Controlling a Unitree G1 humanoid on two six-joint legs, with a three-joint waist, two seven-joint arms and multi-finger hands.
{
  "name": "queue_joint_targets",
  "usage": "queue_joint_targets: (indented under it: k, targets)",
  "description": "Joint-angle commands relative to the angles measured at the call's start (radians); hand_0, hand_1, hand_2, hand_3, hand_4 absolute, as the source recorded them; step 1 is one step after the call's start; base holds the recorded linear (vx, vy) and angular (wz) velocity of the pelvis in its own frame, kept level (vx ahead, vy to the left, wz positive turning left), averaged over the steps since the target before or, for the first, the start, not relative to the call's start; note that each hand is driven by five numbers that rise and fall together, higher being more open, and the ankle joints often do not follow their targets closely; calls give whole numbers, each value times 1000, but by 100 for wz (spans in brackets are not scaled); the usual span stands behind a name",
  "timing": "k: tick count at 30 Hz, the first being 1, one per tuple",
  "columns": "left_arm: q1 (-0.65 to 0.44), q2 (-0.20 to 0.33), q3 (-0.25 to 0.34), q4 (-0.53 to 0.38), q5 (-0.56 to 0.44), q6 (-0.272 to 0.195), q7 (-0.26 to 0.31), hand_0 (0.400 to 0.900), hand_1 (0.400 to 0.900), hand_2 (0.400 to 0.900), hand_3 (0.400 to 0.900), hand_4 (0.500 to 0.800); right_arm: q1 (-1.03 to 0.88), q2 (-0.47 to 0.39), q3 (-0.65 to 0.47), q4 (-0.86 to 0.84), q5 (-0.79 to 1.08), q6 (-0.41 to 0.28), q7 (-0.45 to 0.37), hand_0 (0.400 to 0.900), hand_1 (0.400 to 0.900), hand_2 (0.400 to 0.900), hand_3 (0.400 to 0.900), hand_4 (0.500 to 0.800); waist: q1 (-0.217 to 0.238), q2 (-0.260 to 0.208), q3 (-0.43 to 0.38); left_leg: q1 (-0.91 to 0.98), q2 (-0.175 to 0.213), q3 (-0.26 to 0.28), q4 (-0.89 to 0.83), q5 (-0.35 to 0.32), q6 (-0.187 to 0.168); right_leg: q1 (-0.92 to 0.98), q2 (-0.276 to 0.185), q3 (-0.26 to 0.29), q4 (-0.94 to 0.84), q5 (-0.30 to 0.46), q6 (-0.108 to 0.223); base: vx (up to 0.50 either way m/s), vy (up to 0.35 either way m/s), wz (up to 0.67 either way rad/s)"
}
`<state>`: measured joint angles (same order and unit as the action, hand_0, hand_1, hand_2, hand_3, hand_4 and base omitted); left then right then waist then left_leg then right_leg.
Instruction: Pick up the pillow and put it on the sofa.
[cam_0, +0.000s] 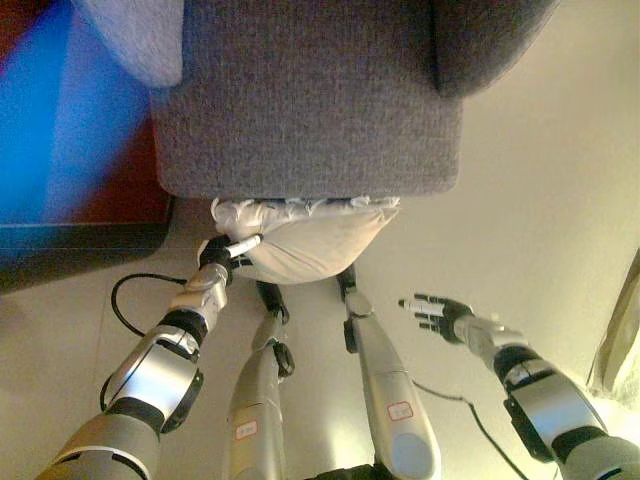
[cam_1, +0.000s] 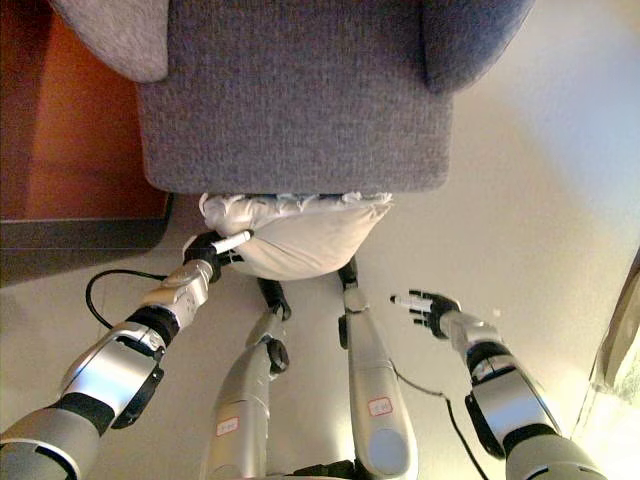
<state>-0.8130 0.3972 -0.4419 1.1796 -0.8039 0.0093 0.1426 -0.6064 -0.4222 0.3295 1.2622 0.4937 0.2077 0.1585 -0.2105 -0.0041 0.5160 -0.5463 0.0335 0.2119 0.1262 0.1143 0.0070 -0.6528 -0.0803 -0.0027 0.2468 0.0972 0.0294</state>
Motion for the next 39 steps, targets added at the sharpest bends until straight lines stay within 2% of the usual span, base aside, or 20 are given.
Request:
queue_joint_targets:
  k: [1, 7, 11, 17, 21, 25, 27, 30, 32, 35, 39]
  targets:
    - [-40, 45, 79, -44, 38, -81, -29, 400, 400, 400, 400, 500, 39, -44, 13, 15, -38, 6, -3, 900, 900, 900, 900, 800, 25, 9, -16, 28, -8, -17, 160, -147, -88, 83, 30, -44, 16, -102, 24, 77, 49, -5]
    - [62, 37, 88, -63, 95, -91, -52, 400, 400, 400, 400, 500, 52, -33, 4, 15, -59, 54, -16, 900, 900, 900, 900, 800, 53, 31, -90, 151, -30, -21, 83, -134, -85, 206, 13, -55, -21, -119, 28, 65, 39, -5]
    - [118, 37, 85, -87, 152, -114, -80, 400, 400, 400, 400, 500, 75, -28, -15, 20, -75, 85, -19, 900, 900, 900, 900, 800, 63, 45, -143, 245, -44, -21, 18, -129, -80, 296, -1, -57, -63, -121, 40, 83, 46, -6]
    - [242, 33, 63, -215, 257, -115, -102, 400, 400, 400, 400, 500, 192, -15, -71, 10, -119, 101, -9, 900, 900, 900, 900, 800, 78, 69, -250, 395, -67, -28, -84, -124, -70, 454, -9, -71, -161, -104, 59, 132, 11, -6]
    - [305, 70, 53, -318, 348, -95, -122, 400, 400, 400, 400, 500, 294, -24, -113, 5, -139, 88, 16, 900, 900, 900, 900, 800, 86, 80, -321, 489, -72, -25, -125, -130, -59, 545, -7, -81, -206, -93, 66, 179, -30, 0]
    - [327, 155, 41, -441, 397, -43, -169, 400, 400, 400, 400, 500, 393, -32, -147, 1, -143, 62, 35, 900, 900, 900, 900, 800, 88, 91, -385, 575, -77, -21, -167, -138, -50, 621, 0, -92, -242, -86, 72, 174, -50, 6]
    - [311, 208, 41, -481, 420, -13, -213, 400, 400, 400, 400, 500, 432, -32, -167, 2, -148, 46, 40, 900, 900, 900, 900, 800, 83, 96, -410, 604, -76, -19, -175, -142, -48, 646, 3, -96, -248, -86, 73, 130, -39, 12]
    - [266, 260, 35, -499, 433, 6, -261, 400, 400, 400, 400, 500, 466, -29, -179, 8, -159, 27, 41, 900, 900, 900, 900, 800, 71, 103, -426, 636, -77, -16, -181, -148, -47, 678, 4, -98, -261, -85, 74, 96, -14, 10]
    - [190, 316, 25, -497, 434, 24, -313, 400, 400, 400, 400, 500, 491, -36, -190, 17, -169, 15, 45, 900, 900, 900, 900, 800, 58, 111, -444, 662, -78, -13, -187, -153, -45, 703, 6, -98, -270, -85, 76, 100, -16, 12]
    - [74, 370, -4, -473, 459, 30, -363, 400, 400, 400, 400, 500, 513, -37, -192, 27, -167, 4, 44, 900, 900, 900, 900, 800, 40, 116, -460, 686, -75, -5, -193, -157, -46, 723, 9, -97, -278, -84, 81, 73, -26, 8]
    - [-122, 431, -84, -422, 480, 55, -402, 400, 400, 400, 400, 500, 529, -47, -199, 41, -154, -6, 47, 900, 900, 900, 900, 800, 13, 126, -475, 708, -72, 7, -195, -163, -47, 737, 12, -92, -284, -79, 88, 68, -37, -1]
